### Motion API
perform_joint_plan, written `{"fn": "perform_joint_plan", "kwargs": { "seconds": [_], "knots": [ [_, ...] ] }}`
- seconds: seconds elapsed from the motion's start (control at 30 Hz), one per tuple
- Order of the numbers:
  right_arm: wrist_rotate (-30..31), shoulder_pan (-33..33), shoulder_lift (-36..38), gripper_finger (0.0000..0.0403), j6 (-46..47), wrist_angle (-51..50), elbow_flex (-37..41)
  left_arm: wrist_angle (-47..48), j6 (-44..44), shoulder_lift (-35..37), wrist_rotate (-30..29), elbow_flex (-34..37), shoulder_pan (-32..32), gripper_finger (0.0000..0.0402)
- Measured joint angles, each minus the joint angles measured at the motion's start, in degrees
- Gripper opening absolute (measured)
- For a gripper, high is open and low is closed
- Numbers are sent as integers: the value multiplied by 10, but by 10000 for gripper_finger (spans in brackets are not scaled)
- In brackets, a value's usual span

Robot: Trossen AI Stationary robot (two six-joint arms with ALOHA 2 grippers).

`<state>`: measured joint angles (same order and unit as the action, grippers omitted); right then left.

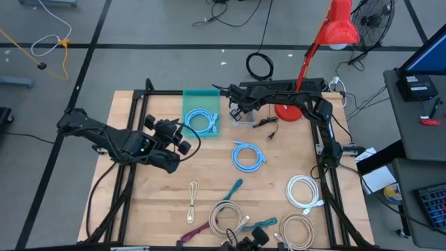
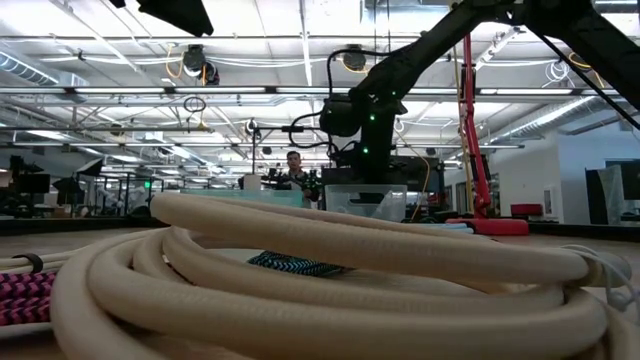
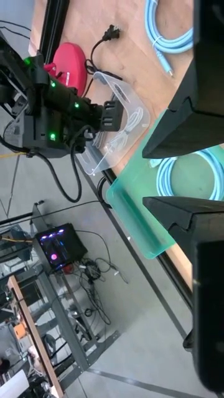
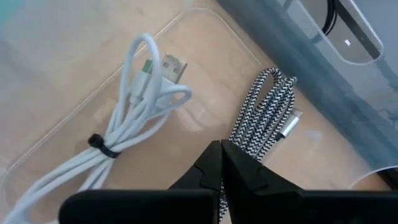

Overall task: Pick and place items into bin
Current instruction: Put the black white charger cable into the transparent bin

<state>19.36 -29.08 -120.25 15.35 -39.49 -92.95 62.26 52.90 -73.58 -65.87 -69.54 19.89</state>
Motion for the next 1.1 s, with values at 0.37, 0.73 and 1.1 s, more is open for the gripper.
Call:
{"fn": "perform_joint_plan", "kwargs": {
  "seconds": [0.37,0.73,1.1],
  "knots": [
    [-17,-9,-2,0,10,-28,0,0,0,0,0,0,0,113],
    [-26,-19,-6,0,15,-43,0,0,-2,0,0,0,0,113],
    [19,-21,-6,0,22,-77,0,-4,-3,0,0,0,0,113]
  ]
}}
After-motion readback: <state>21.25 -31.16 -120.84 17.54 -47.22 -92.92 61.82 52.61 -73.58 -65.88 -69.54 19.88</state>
